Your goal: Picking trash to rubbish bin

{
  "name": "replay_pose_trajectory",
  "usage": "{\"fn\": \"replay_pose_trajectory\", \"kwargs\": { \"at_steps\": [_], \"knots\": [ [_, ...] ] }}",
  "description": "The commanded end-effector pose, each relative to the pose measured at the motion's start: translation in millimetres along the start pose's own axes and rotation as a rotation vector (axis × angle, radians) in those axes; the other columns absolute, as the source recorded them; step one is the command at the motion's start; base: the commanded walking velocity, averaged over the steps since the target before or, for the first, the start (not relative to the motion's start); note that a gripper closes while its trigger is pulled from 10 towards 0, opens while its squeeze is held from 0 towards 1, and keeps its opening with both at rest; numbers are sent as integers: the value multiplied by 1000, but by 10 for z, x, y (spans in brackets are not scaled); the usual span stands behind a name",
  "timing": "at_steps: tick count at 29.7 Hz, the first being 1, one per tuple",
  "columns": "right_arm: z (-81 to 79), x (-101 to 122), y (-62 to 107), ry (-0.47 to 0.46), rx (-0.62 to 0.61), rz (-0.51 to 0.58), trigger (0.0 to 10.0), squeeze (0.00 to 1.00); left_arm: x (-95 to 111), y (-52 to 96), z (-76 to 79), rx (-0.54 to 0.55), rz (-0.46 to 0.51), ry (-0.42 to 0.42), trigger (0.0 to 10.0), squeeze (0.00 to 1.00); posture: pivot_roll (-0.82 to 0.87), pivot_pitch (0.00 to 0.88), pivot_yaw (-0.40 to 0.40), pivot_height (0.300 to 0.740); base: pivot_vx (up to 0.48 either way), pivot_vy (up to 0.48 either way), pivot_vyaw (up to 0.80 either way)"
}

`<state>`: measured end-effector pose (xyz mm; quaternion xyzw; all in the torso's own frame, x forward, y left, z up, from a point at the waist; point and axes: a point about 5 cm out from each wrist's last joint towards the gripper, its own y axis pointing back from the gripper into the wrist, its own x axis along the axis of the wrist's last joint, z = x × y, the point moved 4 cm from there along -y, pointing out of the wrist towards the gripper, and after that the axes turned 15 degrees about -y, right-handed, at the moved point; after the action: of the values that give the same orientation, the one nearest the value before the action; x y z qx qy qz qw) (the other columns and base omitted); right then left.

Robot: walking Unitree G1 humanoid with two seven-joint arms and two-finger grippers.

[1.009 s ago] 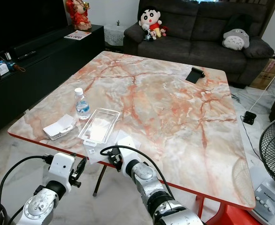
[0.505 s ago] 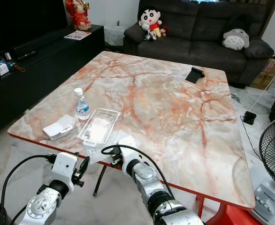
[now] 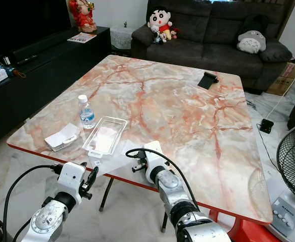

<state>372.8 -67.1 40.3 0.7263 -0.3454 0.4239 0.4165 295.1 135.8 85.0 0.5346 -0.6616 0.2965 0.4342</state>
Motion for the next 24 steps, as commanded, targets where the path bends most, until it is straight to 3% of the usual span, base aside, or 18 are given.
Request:
{"fn": "replay_pose_trajectory", "kwargs": {
  "at_steps": [1,12,17,24],
  "knots": [
    [-5,76,-8,-34,0,38,10000,1000,21,-24,13,-6,1,-13,10000,0,100,38,-69,740,0,0,0],
    [-185,298,-100,-54,41,92,10000,1000,22,-25,10,-6,2,-13,10000,0,108,35,-68,740,0,0,0],
    [-350,395,-166,-36,68,96,10000,1000,67,-48,22,-6,12,-6,10000,0,119,35,-72,740,0,0,0],
    [-378,417,-179,-28,71,97,10000,1000,93,-49,46,-6,18,2,10000,0,121,39,-76,740,0,0,0]
  ]
}}
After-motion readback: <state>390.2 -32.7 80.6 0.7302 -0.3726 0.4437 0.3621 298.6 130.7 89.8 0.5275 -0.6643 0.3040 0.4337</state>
